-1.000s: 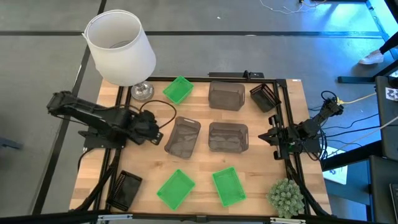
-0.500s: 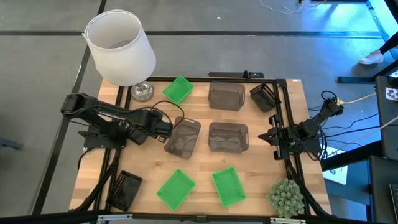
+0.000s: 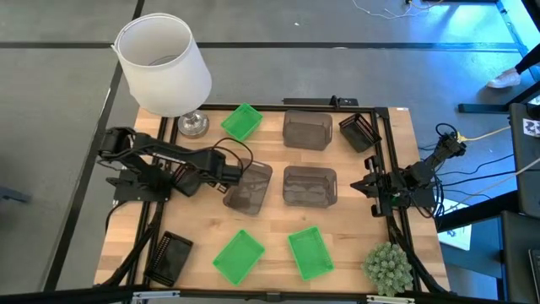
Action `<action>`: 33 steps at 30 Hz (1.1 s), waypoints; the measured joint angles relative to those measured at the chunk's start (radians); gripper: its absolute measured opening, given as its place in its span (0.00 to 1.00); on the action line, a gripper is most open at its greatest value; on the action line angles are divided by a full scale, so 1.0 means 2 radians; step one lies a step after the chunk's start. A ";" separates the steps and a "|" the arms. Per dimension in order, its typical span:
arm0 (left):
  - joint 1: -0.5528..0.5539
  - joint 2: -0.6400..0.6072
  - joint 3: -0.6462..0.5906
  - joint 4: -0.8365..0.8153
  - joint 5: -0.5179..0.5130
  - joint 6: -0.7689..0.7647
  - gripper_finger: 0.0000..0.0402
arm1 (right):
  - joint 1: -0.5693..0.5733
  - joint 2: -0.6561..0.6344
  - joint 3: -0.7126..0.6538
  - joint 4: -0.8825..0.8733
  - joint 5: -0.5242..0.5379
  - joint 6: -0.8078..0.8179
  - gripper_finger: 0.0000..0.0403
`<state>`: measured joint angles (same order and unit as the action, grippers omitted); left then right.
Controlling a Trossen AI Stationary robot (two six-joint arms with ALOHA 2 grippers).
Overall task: Stack baskets by color
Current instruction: Stack the middle black bin on the bottom black bin
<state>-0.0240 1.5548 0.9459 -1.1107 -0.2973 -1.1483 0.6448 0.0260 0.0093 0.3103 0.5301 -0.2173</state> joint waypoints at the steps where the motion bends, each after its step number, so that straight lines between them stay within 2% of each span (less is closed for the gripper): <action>1: 0.000 0.005 0.000 0.000 0.000 0.006 0.28 | 0.000 0.000 0.000 0.000 0.000 0.000 0.02; 12: 0.000 0.046 0.000 0.000 -0.017 0.066 0.25 | 0.000 0.000 0.000 0.000 0.000 0.000 0.02; 21: 0.000 0.048 0.000 0.000 -0.011 0.078 0.02 | 0.000 0.000 0.000 0.000 0.000 0.000 0.02; 27: -0.001 0.039 0.001 -0.015 -0.006 0.078 0.01 | 0.000 0.000 0.000 0.000 0.000 0.000 0.02; 33: -0.009 0.004 0.046 -0.100 -0.013 0.041 0.00 | 0.000 0.000 0.000 0.000 0.000 0.000 0.02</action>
<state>-0.0416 1.5630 1.0375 -1.3099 -0.3241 -1.0670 0.6449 0.0261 0.0093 0.3103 0.5301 -0.2173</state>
